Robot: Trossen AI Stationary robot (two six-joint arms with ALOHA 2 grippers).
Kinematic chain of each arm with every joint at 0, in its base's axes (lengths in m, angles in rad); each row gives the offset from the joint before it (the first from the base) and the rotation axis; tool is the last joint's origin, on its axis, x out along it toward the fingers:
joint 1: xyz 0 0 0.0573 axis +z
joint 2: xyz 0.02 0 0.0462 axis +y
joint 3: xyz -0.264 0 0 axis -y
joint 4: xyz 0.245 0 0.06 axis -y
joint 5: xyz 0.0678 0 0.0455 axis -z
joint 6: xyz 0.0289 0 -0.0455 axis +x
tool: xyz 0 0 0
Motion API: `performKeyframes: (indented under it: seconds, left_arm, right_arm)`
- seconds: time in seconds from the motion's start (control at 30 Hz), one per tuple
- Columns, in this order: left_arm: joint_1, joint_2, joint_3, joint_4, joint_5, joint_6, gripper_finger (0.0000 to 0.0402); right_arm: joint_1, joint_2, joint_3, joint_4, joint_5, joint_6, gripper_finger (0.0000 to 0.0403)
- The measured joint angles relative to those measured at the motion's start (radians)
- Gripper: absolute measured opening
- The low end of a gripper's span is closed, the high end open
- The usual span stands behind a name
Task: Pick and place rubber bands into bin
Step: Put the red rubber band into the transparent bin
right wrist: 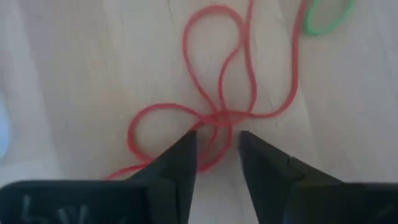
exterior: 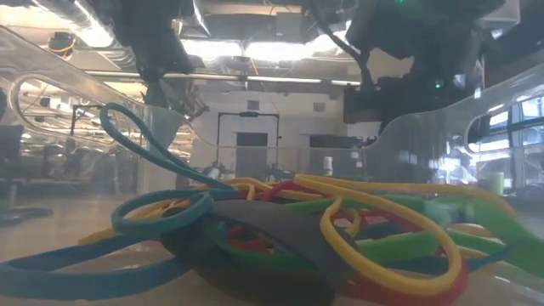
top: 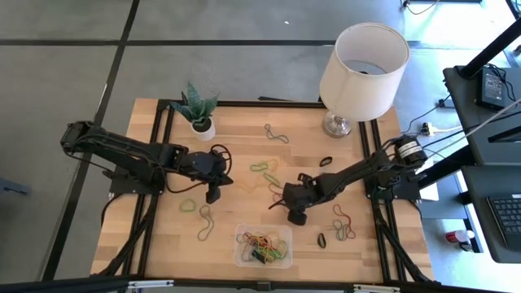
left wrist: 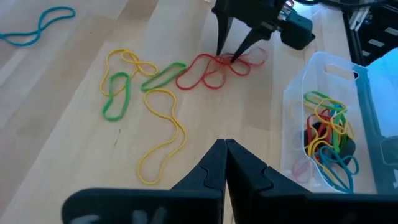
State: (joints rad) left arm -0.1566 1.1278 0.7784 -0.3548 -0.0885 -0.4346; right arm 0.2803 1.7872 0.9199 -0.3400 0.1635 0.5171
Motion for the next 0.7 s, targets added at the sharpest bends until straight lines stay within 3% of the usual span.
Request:
performKeyframes:
  seconds: [0.07,0.23,0.5,0.7]
  left_arm:
    - [0.0,0.0,0.0,0.0,-0.001,0.0,0.0005]
    - [0.001,0.0,0.0,-0.003,-0.008,0.041,0.0001]
    - [0.001,0.0,0.0,-0.008,-0.008,0.142,0.0003]
    - [0.001,0.0,0.0,-0.023,-0.008,0.142,0.0004]
  right_arm:
    - [0.0,0.015,-0.005,0.008,0.002,-0.006,0.0107]
    - [0.005,0.016,0.005,-0.034,0.011,0.052,0.0014]
    - [0.028,-0.052,0.083,-0.222,-0.013,0.209,0.0004]
    - [0.061,-0.096,0.206,-0.462,0.052,0.35,0.0002]
